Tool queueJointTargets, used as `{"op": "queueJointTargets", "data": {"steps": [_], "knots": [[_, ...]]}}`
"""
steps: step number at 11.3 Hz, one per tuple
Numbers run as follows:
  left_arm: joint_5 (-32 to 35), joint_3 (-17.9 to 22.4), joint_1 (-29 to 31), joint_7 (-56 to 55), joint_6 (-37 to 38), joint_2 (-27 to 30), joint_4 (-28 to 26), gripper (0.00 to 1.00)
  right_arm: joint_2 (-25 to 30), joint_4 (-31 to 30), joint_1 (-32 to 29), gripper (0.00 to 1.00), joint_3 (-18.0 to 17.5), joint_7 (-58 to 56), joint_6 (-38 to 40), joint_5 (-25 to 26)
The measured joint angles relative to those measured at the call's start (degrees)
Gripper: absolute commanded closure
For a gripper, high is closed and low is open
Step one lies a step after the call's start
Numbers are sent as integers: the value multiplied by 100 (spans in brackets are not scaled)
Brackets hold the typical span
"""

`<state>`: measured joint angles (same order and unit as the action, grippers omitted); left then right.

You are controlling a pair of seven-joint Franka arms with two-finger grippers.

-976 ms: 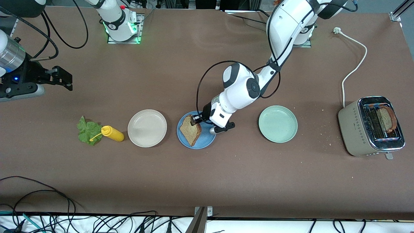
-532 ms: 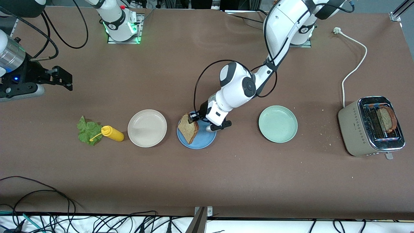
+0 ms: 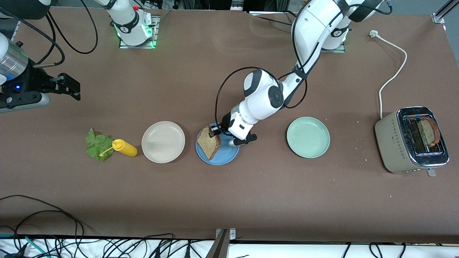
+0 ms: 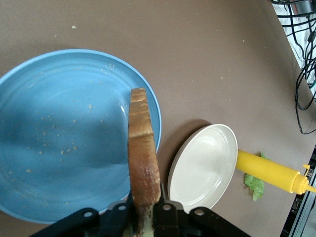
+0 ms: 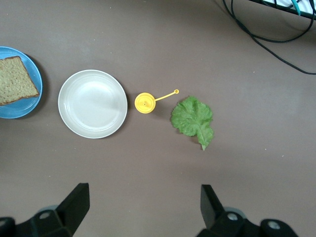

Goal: Make sandwich in blue plate with both arms
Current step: 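Lower the bread flat onto the blue plate and open the left gripper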

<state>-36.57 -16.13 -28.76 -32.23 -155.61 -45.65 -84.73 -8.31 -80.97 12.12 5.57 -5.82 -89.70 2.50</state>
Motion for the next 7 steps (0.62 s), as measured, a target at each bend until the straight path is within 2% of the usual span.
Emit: {"op": "queueJointTargets", "data": {"steps": [2,3,7], "knots": [[0,34,1,0,-1,-19,4,6,0,0,0,0,0,0,0,0],[0,36,0,0,-1,-25,15,0,0,0,0,0,0,0,-1,0],[0,74,5,0,-8,-33,88,0,0,0,0,0,0,2,-1,0]]}}
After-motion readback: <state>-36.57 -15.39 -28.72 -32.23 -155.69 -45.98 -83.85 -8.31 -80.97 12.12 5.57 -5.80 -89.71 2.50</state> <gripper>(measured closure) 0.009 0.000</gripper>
